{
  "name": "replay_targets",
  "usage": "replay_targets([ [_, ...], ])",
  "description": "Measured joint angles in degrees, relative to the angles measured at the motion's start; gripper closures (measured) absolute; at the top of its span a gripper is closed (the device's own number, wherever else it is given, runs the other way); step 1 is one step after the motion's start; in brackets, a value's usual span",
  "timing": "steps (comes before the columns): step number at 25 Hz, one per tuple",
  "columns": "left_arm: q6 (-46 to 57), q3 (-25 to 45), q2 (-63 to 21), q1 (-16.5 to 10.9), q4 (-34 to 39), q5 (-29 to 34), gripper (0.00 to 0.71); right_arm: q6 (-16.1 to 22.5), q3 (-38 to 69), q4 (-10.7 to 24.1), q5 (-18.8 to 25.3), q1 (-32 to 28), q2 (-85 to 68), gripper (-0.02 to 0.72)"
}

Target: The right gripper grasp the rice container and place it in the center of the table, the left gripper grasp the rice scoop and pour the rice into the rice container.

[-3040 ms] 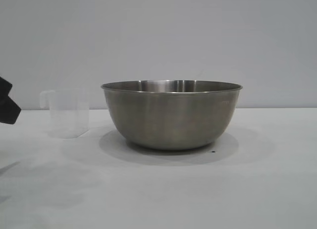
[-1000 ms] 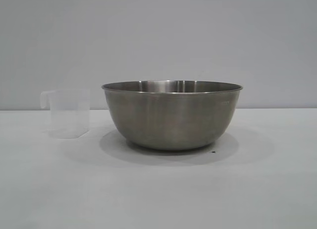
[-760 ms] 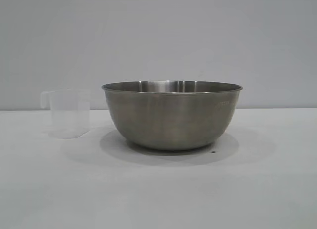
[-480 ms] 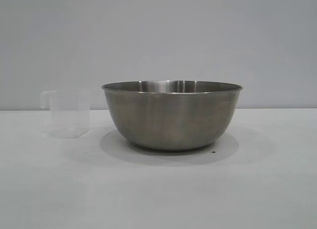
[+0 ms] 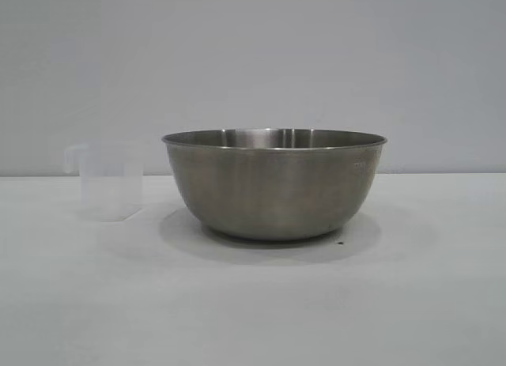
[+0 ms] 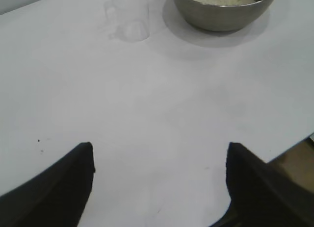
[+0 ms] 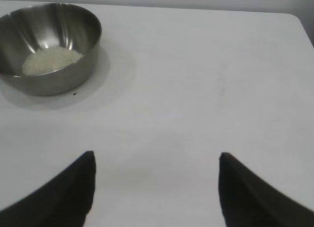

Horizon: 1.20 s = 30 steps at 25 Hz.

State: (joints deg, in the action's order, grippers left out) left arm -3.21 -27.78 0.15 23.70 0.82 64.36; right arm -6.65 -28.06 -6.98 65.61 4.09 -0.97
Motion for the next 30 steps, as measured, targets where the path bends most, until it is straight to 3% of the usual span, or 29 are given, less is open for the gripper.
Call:
replay_targets([
  [14,0.0,0.0,-0.1,-0.8,0.0,-0.1,0.217,0.0,0.0,0.0,0.0,0.0,0.0,0.253],
  [24,0.0,0.0,-0.1,-18.1,0.0,-0.1,0.217,0.0,0.0,0.0,0.0,0.0,0.0,0.253],
  [27,0.0,0.0,-0.1,-21.2,0.0,-0.1,0.217,0.0,0.0,0.0,0.0,0.0,0.0,0.253],
  [30,0.0,0.0,-0.6,-22.6,0.0,-0.1,0.217,0.0,0.0,0.0,0.0,0.0,0.0,0.253],
])
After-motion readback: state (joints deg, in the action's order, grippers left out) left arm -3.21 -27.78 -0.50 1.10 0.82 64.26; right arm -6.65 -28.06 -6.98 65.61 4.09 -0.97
